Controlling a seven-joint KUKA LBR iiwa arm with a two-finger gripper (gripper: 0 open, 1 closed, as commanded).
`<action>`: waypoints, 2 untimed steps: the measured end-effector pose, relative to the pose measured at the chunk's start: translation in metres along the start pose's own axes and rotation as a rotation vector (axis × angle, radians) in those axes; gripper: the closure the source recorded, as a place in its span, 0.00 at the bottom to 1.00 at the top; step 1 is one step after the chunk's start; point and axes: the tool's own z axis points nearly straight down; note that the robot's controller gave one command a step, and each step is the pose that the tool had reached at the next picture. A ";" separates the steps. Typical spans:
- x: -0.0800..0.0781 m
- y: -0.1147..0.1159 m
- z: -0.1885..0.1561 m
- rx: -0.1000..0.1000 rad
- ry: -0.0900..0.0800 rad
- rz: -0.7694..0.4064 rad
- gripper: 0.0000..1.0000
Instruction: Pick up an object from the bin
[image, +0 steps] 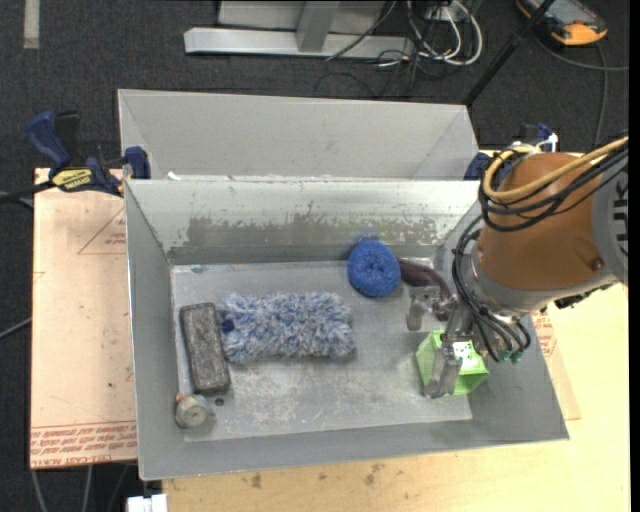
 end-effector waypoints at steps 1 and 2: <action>-0.002 0.000 -0.004 0.001 -0.008 -0.001 0.00; -0.029 0.041 0.023 0.003 -0.015 -0.037 0.00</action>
Offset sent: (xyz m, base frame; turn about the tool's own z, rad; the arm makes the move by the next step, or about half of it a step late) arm 0.0454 0.0774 -0.0480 -0.0721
